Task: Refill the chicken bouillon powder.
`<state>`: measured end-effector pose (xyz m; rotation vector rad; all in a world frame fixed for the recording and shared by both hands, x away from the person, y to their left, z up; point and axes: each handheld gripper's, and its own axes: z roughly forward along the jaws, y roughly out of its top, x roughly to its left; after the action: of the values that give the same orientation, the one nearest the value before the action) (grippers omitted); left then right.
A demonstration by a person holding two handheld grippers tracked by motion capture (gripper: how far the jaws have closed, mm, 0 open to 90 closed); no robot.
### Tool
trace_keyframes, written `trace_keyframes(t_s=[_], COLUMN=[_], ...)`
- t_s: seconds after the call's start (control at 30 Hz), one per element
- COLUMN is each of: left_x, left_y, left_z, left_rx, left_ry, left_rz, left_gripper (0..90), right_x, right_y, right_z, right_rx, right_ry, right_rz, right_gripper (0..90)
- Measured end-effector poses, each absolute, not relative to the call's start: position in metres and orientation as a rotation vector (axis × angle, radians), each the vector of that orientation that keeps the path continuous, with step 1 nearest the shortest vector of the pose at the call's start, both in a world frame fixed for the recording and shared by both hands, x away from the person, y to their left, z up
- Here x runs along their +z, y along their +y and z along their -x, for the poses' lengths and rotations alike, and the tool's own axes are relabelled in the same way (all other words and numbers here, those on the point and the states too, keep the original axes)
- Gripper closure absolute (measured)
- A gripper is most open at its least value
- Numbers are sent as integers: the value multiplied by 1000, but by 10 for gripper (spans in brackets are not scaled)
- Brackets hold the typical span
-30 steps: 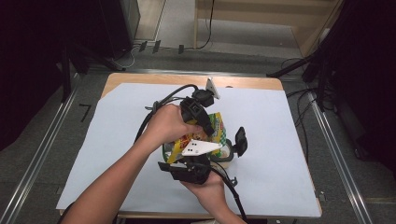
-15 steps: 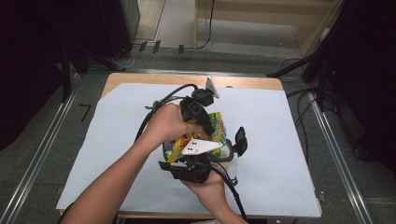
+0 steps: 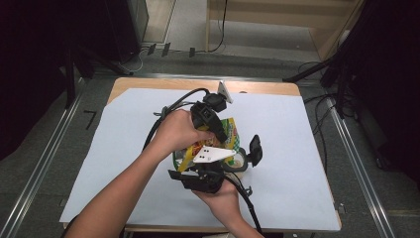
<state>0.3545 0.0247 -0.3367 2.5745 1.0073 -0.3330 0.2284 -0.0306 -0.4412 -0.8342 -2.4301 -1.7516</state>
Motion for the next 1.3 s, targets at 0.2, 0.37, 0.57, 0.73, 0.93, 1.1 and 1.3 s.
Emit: trace_keyframes(t_s=[0.2,0.37,0.57,0.73,0.93,1.1,1.3], left_x=[-336,-337,-338,-338,-338,-338,-339], left_y=[24,24,24,23,23,23,23], left_z=[-355,-356,-356,-356,-356,-355,-355], left_rx=[-336,-337,-336,-336,-335,-331,-332], left_ry=[1010,1008,1010,1007,1007,1005,1004], left_rz=[-2568,-2572,-2570,-2574,-2573,-2575,-2575], left_gripper=[797,793,791,789,789,789,788], right_x=[-440,-441,-440,-440,-440,-441,-441], right_y=[-31,-32,-32,-32,-32,-32,-32], right_z=[-229,-229,-229,-229,-229,-229,-229], right_rx=[-1748,-1744,-1743,-1740,-1740,-1739,-1737], right_ry=[-2430,-2430,-2429,-2432,-2433,-2436,-2438], right_rz=[836,840,839,837,838,838,841], right_gripper=[676,676,676,675,676,676,677])
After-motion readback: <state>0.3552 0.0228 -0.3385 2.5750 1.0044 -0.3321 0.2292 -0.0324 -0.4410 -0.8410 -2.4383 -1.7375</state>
